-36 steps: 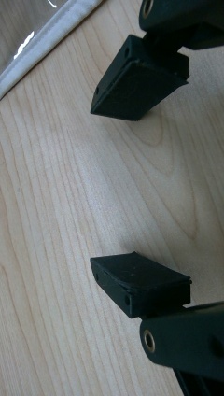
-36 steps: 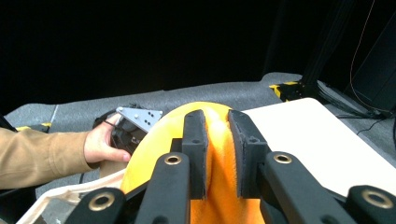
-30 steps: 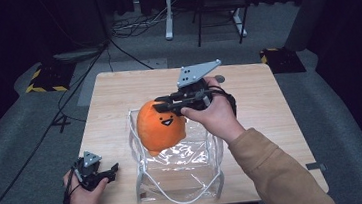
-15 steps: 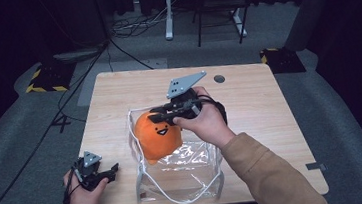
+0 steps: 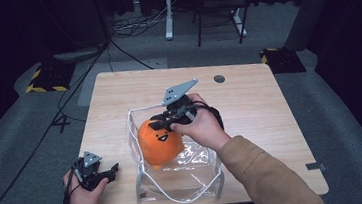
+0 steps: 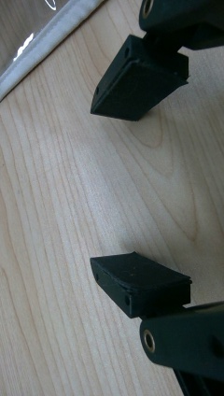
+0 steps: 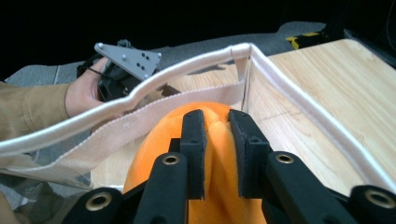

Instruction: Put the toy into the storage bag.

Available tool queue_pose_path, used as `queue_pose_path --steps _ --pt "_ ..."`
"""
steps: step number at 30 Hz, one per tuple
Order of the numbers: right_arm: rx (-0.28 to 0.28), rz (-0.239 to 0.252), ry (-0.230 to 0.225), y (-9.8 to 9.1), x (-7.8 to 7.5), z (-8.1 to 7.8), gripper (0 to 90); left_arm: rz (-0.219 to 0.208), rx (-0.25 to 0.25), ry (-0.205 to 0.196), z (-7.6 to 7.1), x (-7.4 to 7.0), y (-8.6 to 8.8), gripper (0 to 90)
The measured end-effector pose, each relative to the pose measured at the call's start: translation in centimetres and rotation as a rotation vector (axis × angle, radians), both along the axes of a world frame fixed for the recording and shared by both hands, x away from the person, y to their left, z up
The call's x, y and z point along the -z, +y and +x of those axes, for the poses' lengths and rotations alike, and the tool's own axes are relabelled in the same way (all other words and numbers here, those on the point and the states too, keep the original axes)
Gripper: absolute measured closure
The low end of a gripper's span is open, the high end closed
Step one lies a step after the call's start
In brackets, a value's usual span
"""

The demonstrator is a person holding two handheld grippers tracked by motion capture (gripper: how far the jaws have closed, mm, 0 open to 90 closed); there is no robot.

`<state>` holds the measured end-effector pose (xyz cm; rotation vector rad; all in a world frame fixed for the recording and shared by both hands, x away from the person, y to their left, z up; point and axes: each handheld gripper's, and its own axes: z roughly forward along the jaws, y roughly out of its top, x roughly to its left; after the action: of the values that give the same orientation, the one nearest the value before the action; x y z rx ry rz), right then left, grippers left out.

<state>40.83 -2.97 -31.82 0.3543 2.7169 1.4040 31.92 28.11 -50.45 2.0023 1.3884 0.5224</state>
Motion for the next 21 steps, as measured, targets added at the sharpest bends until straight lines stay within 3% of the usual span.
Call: queue_pose_path --steps 7,21 --pt "0.006 -0.020 0.022 0.2 0.8 0.1 76.5 -0.001 0.000 0.000 0.0 0.0 0.0 23.7" --pt "0.017 -0.144 0.065 0.6 2.5 0.4 74.4 -0.001 0.002 -0.001 0.0 0.0 0.0 23.7"
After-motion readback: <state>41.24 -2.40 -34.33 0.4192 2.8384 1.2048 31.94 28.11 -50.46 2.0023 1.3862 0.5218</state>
